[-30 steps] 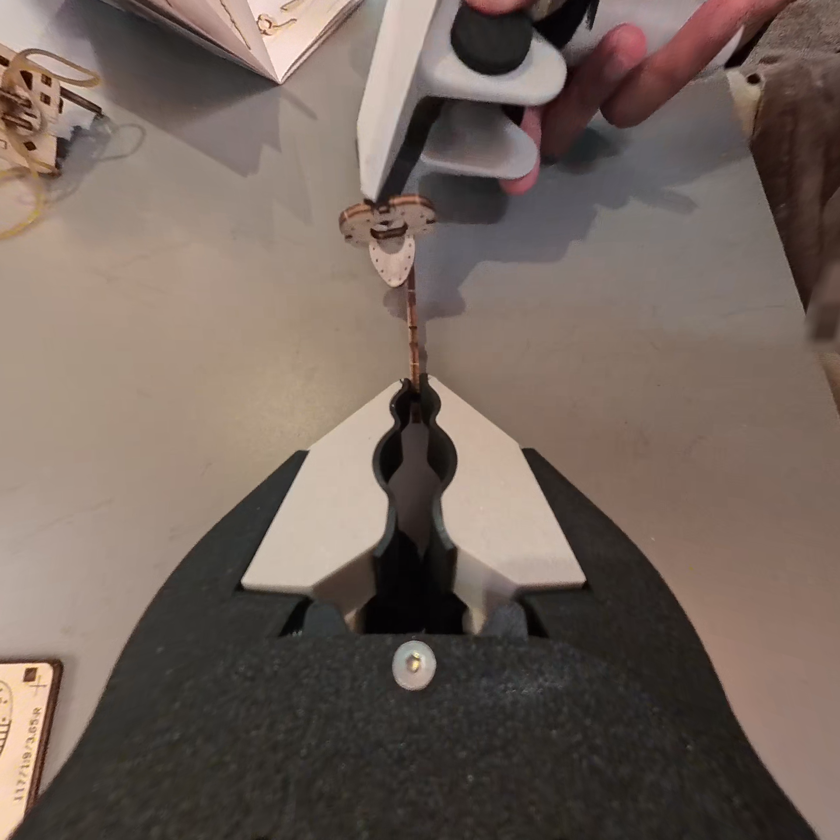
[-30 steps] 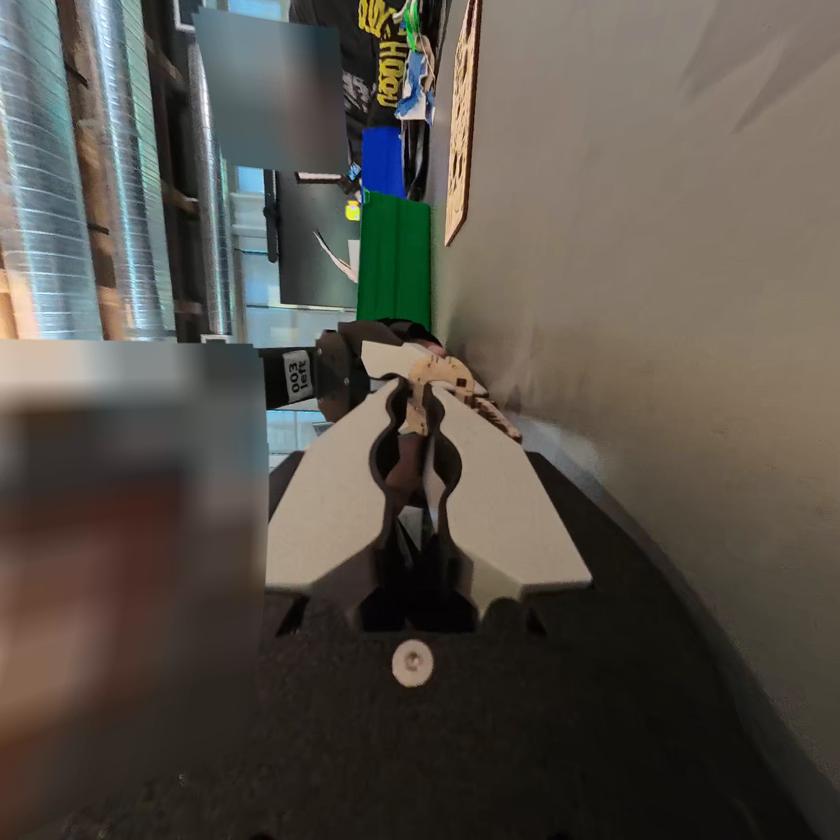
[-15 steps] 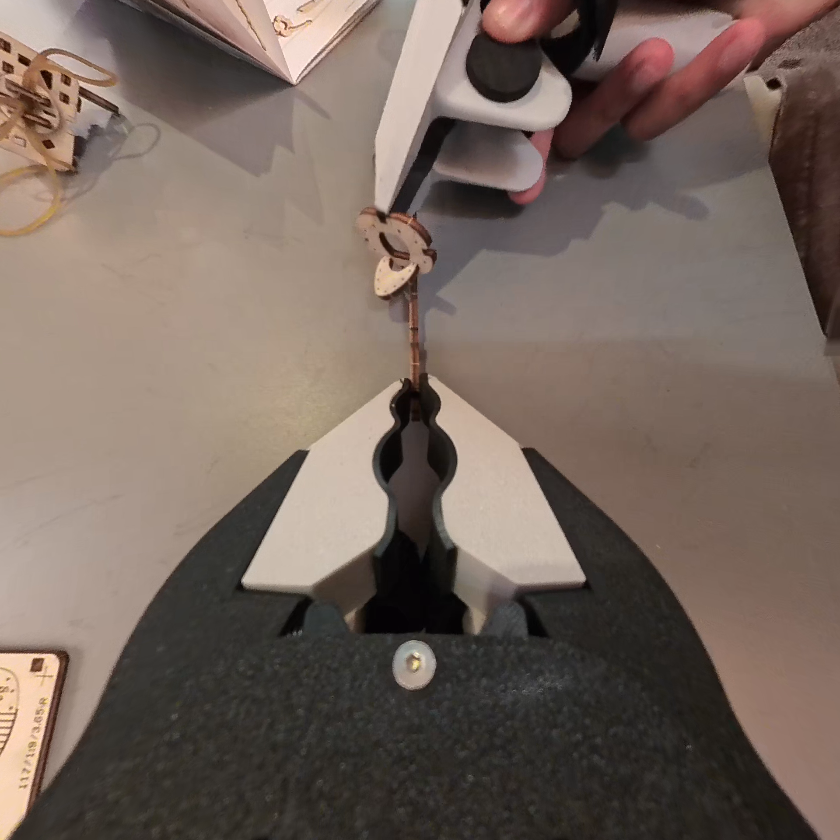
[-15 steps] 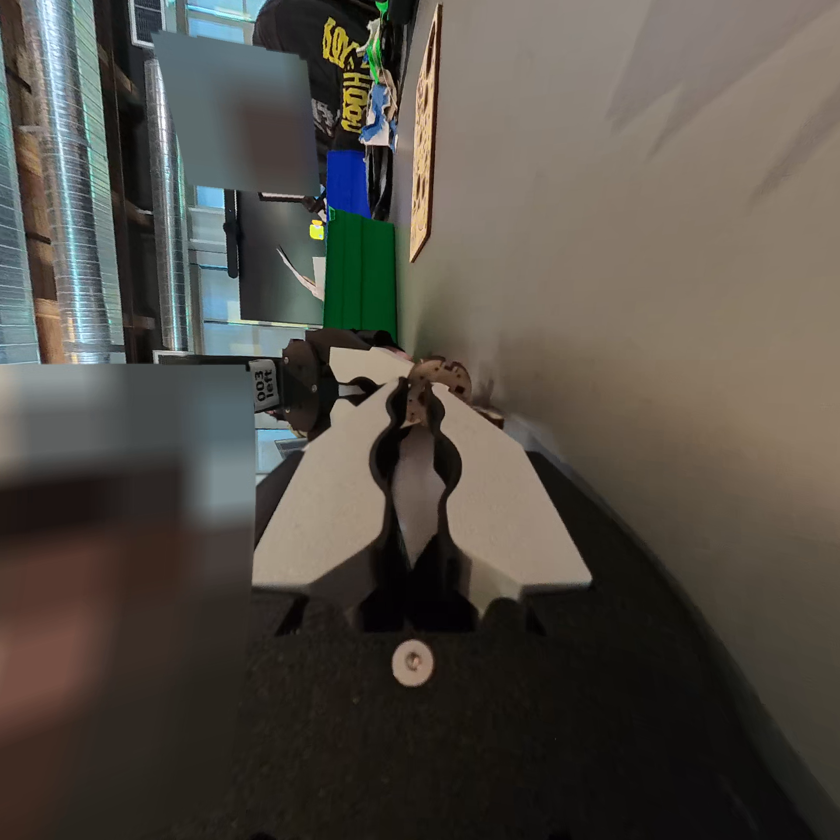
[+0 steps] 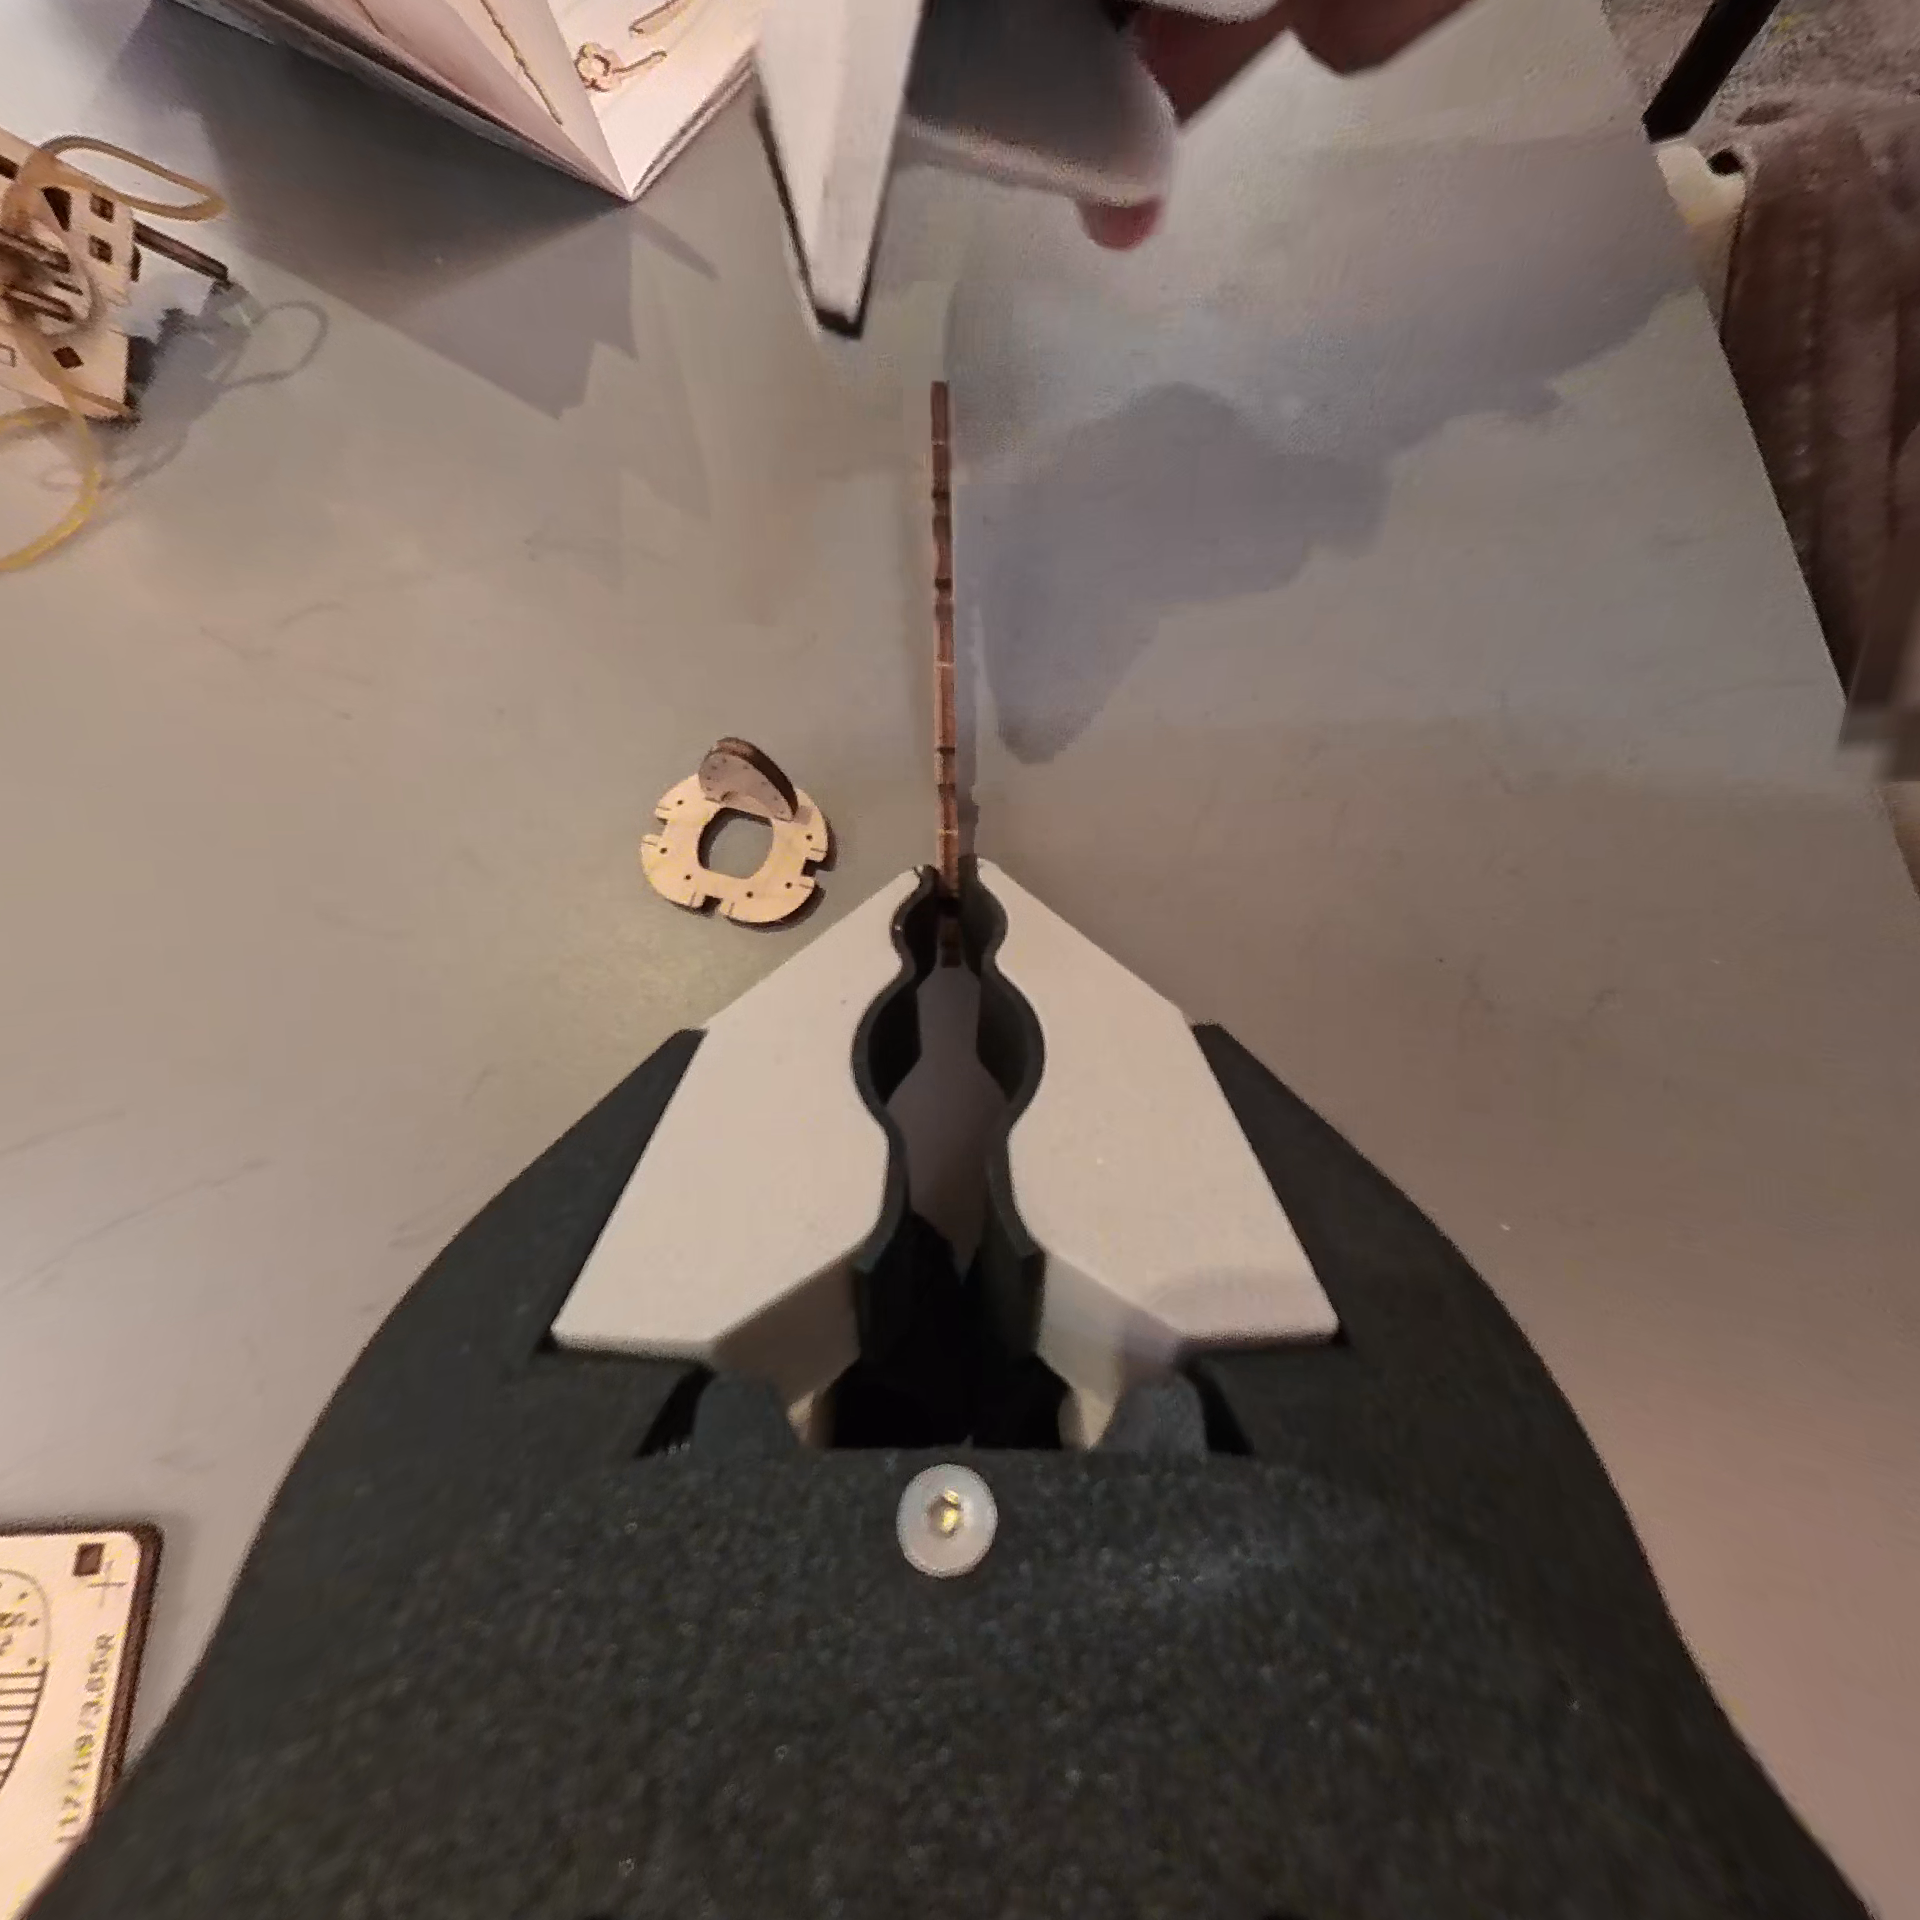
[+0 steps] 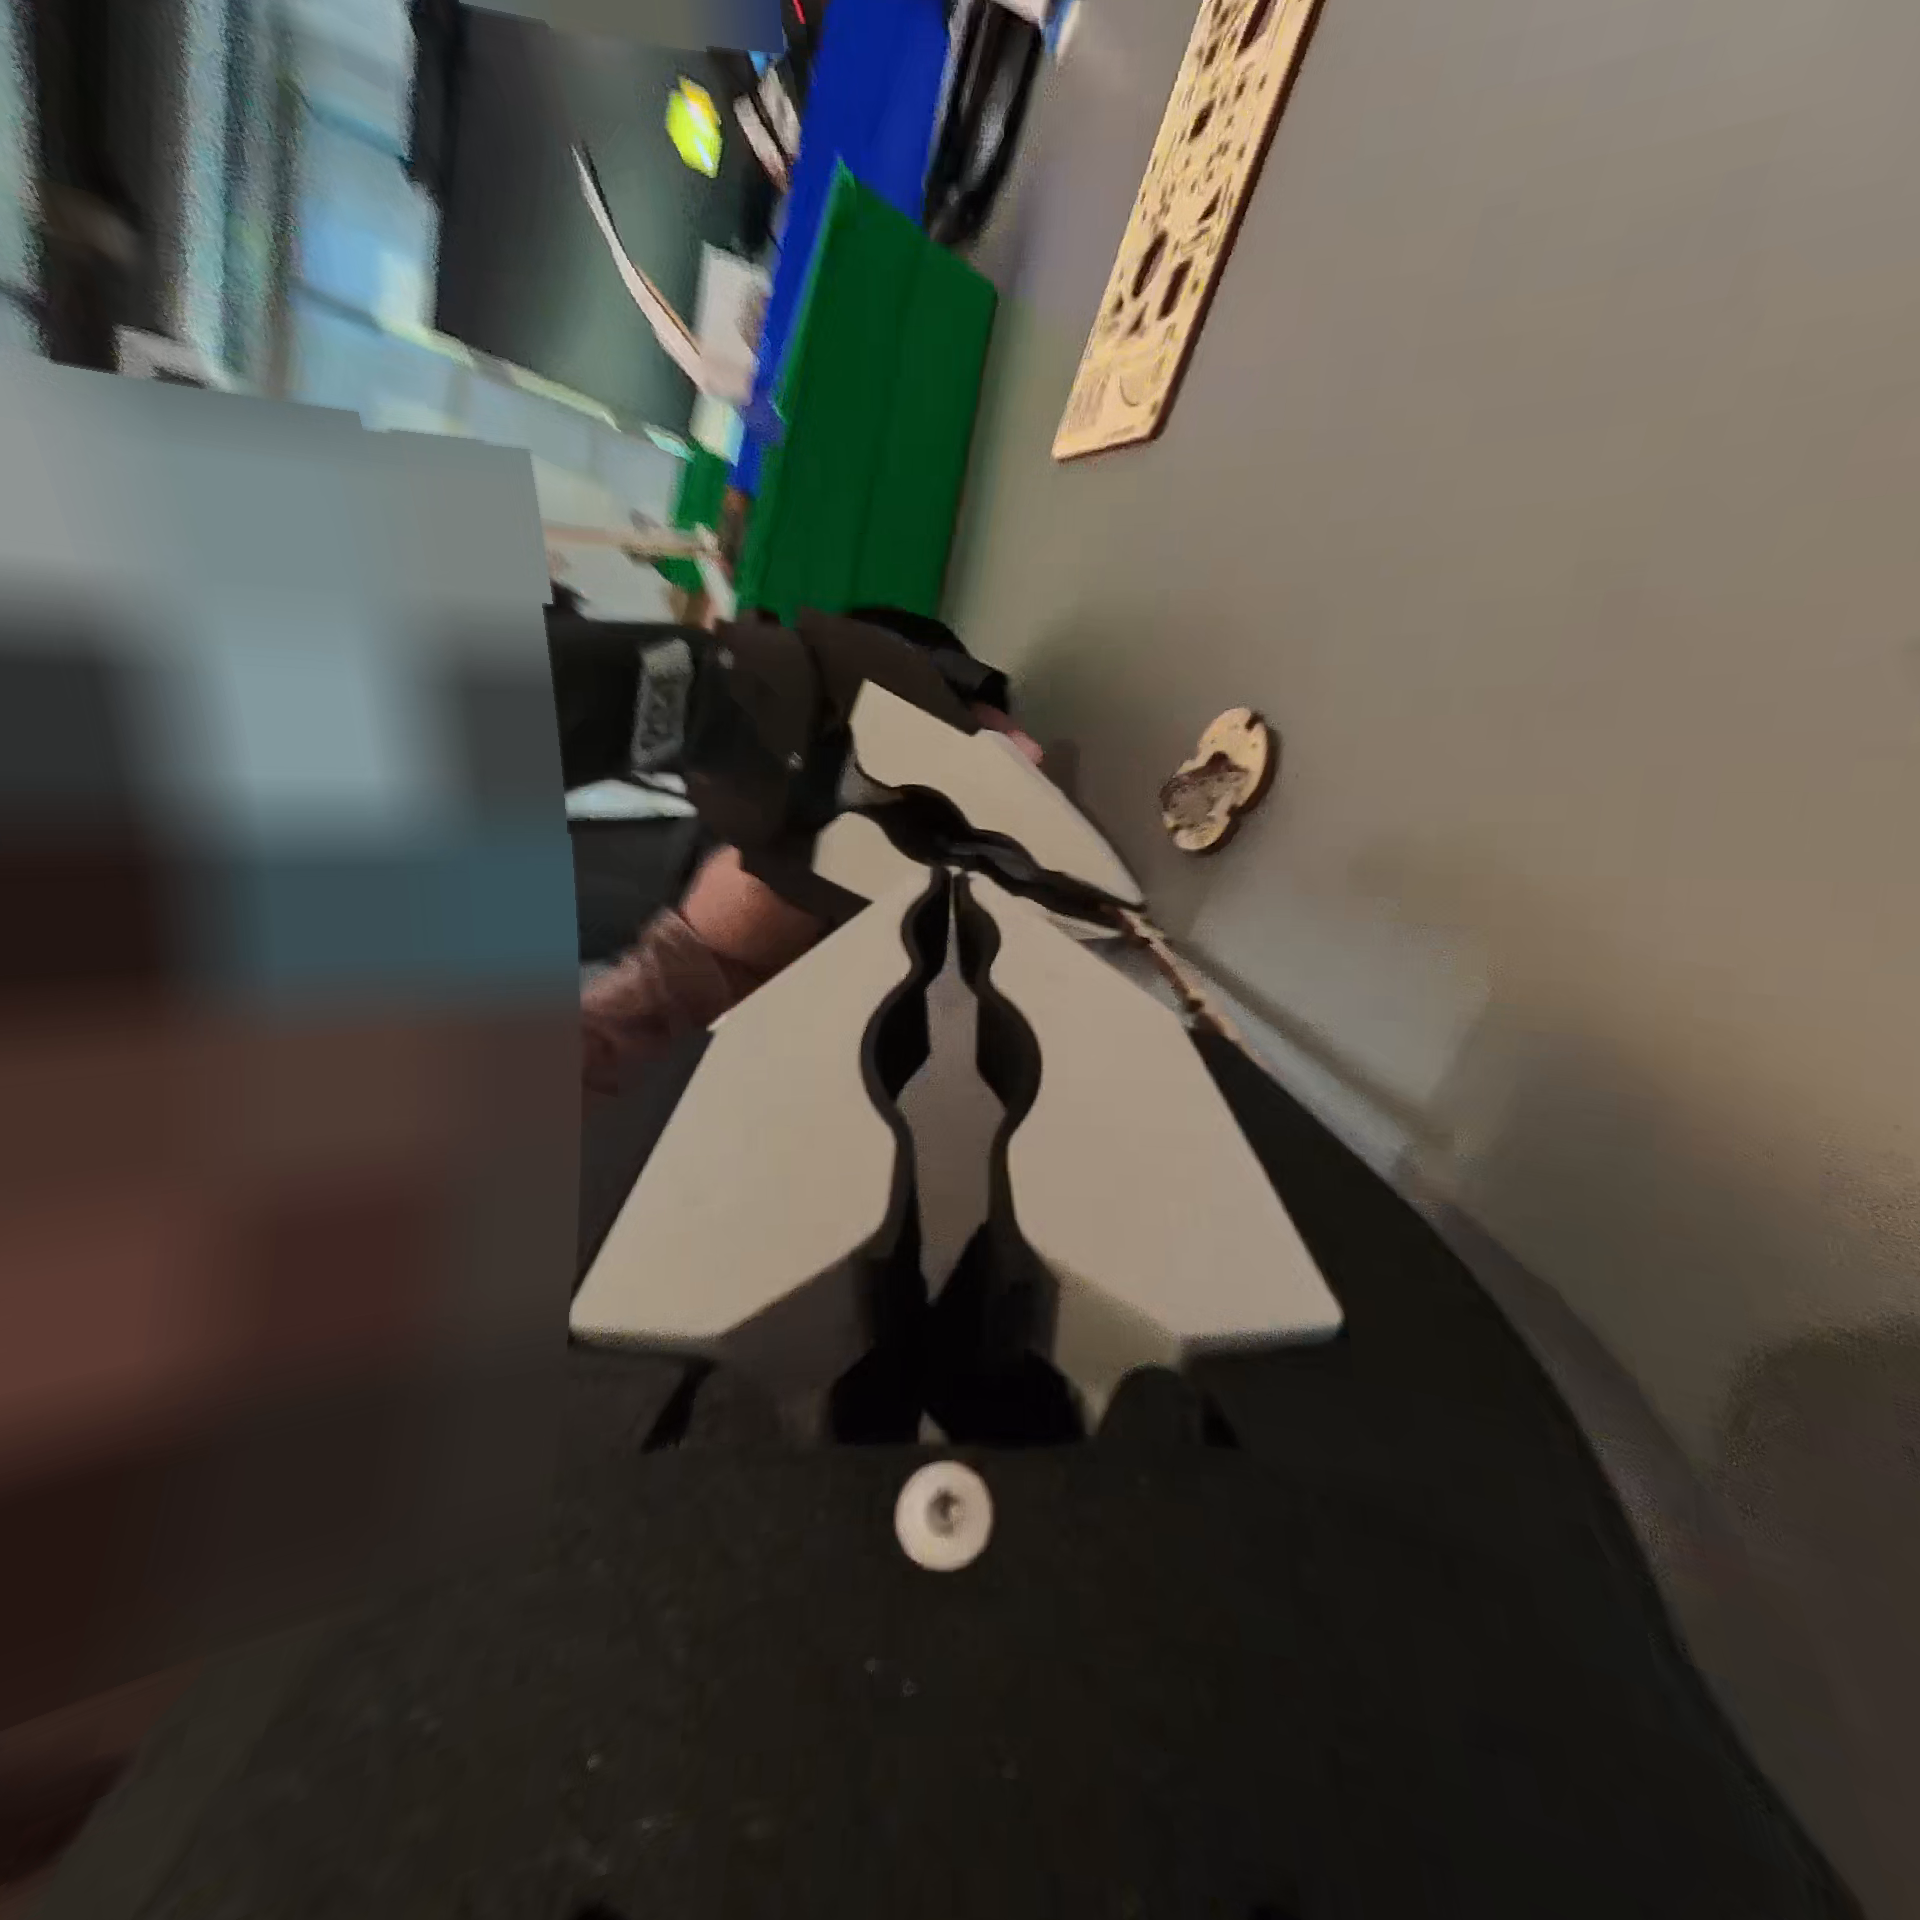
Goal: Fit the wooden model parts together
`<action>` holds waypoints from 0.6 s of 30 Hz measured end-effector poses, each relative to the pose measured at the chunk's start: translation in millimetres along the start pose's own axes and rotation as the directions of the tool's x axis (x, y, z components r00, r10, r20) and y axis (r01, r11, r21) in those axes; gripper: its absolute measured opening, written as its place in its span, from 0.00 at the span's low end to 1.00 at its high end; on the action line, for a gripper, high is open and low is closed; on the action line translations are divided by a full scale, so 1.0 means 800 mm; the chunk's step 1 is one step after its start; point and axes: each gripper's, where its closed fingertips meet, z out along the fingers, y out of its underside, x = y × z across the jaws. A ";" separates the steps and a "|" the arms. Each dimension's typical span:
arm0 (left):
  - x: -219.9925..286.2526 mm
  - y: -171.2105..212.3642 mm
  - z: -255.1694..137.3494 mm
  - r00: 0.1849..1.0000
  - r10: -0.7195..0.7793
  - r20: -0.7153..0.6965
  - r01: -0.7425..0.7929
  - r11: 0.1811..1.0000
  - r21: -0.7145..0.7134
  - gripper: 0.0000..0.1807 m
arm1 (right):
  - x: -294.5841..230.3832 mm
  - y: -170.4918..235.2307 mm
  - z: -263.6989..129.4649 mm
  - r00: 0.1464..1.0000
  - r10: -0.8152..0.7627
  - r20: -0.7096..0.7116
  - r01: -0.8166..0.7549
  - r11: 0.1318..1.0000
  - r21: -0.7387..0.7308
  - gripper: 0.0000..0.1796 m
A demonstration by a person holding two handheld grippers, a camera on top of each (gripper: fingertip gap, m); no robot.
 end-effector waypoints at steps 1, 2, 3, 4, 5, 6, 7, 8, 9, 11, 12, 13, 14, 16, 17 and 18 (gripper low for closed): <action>0.001 0.000 0.000 1.000 0.006 -0.003 -0.006 1.000 0.000 0.01 | 0.003 -0.001 0.001 0.995 -0.085 -0.052 0.083 0.996 -0.045 0.02; 0.003 0.000 0.000 1.000 0.012 -0.009 -0.012 1.000 0.000 0.01 | 0.007 -0.004 0.003 0.977 -0.189 -0.102 0.180 0.979 -0.092 0.06; 0.005 0.001 -0.002 1.000 0.023 -0.022 -0.023 1.000 0.000 0.01 | 0.011 -0.006 0.007 0.943 -0.308 -0.128 0.289 0.946 -0.145 0.08; 0.008 0.003 -0.004 0.999 0.031 -0.038 -0.031 1.000 0.001 0.01 | 0.014 -0.006 0.013 0.891 -0.437 -0.125 0.408 0.890 -0.204 0.09; 0.010 0.006 -0.006 0.998 0.033 -0.055 -0.033 0.999 0.001 0.01 | 0.019 -0.007 0.019 0.823 -0.556 -0.112 0.518 0.818 -0.251 0.11; 0.010 0.008 -0.010 0.998 0.025 -0.064 -0.025 1.000 0.000 0.01 | 0.027 -0.008 0.025 0.762 -0.638 -0.111 0.590 0.754 -0.290 0.16; 0.009 0.011 -0.013 0.998 0.009 -0.065 -0.010 1.000 -0.001 0.01 | 0.034 -0.007 0.030 0.710 -0.697 -0.099 0.635 0.694 -0.339 0.17; 0.007 0.014 -0.016 0.998 -0.008 -0.065 0.008 1.000 -0.002 0.01 | 0.038 -0.003 0.036 0.669 -0.740 -0.071 0.665 0.638 -0.389 0.18; 0.007 0.017 -0.020 0.998 -0.023 -0.065 0.023 1.000 -0.004 0.01 | 0.042 -0.002 0.041 0.628 -0.777 -0.045 0.690 0.583 -0.430 0.19; 0.007 0.023 -0.026 0.998 -0.036 -0.059 0.036 0.999 -0.004 0.01 | 0.050 0.000 0.048 0.571 -0.821 -0.014 0.715 0.505 -0.484 0.20; 0.007 0.025 -0.028 0.998 -0.039 -0.057 0.039 0.999 -0.005 0.01 | 0.054 -0.001 0.050 0.563 -0.826 -0.030 0.706 0.499 -0.502 0.18; 0.008 0.027 -0.030 0.998 -0.043 -0.055 0.042 0.999 -0.005 0.01 | 0.057 -0.001 0.051 0.558 -0.829 -0.044 0.697 0.497 -0.517 0.14; 0.009 0.029 -0.032 0.997 -0.047 -0.054 0.047 0.999 -0.006 0.01 | 0.059 -0.003 0.053 0.546 -0.835 -0.064 0.696 0.495 -0.521 0.14; 0.010 0.030 -0.034 0.997 -0.056 -0.053 0.056 0.998 -0.008 0.01 | 0.061 -0.003 0.055 0.505 -0.858 -0.094 0.705 0.472 -0.529 0.15; 0.010 0.030 -0.034 0.997 -0.061 -0.053 0.060 0.998 -0.008 0.01 | 0.064 -0.004 0.056 0.467 -0.877 -0.117 0.714 0.451 -0.536 0.16; 0.010 0.030 -0.034 0.996 -0.065 -0.054 0.065 0.998 -0.008 0.01 | 0.068 -0.005 0.056 0.421 -0.896 -0.138 0.718 0.423 -0.553 0.15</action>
